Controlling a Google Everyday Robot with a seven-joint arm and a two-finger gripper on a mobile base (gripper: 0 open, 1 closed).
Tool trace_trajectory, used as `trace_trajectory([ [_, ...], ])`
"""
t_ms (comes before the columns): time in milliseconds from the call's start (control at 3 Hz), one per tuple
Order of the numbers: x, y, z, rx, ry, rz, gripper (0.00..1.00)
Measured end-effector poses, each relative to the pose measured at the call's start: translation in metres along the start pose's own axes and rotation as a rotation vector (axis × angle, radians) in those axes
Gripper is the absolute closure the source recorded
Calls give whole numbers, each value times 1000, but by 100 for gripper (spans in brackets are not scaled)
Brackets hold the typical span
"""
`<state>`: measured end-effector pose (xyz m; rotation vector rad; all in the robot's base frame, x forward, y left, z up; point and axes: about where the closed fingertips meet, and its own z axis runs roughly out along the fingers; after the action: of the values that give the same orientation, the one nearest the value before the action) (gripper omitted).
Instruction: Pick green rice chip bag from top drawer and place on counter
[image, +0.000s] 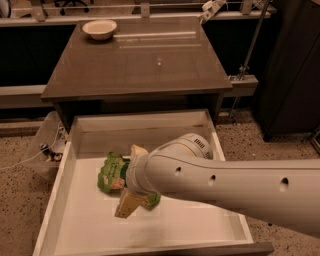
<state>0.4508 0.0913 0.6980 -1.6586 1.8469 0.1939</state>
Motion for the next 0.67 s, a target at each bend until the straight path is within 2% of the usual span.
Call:
trace_trajectory([
  [333,0,0,-1,2,0,1,0],
  [667,3,-11,0,20,9,13,0],
])
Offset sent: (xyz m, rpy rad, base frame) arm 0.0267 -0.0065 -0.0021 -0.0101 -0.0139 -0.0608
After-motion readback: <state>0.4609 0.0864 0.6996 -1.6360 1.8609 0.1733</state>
